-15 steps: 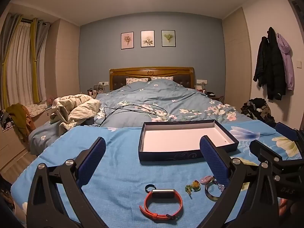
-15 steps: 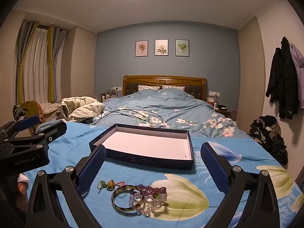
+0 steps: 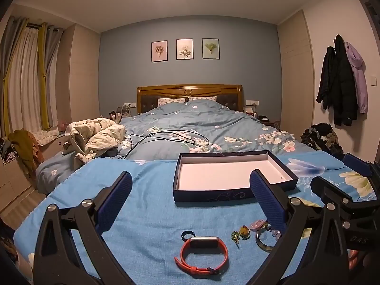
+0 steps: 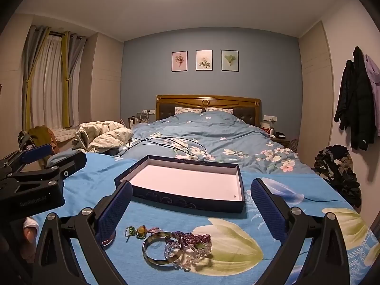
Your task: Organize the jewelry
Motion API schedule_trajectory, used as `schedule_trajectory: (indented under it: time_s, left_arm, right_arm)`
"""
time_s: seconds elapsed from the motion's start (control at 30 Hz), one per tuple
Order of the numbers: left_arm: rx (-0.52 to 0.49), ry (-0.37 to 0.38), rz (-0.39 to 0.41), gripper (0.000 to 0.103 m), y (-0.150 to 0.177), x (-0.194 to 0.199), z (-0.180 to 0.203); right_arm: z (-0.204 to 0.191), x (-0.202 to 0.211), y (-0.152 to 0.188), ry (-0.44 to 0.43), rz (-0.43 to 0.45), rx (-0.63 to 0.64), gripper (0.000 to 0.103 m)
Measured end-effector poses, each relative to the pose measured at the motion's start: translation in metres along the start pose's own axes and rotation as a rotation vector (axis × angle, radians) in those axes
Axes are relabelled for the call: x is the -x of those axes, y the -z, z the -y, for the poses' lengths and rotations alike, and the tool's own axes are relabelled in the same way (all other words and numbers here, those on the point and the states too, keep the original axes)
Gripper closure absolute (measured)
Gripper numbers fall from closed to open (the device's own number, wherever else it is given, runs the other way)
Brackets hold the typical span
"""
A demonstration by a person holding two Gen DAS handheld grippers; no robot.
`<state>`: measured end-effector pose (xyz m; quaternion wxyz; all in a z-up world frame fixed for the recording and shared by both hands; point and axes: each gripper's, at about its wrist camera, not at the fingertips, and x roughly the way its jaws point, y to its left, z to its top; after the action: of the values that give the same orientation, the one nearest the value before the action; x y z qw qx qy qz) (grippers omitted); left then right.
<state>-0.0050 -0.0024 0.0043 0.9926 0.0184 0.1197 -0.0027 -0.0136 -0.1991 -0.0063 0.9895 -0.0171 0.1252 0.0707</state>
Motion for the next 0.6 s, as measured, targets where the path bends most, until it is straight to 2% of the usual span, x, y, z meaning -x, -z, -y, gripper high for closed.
schedule_trajectory:
  time_s: [0.6]
  left_arm:
    - [0.002, 0.005, -0.005, 0.006, 0.0015, 0.0022, -0.0005]
  right_arm:
    - [0.0001, 0.003, 0.0056, -0.004, 0.012, -0.004, 0.007]
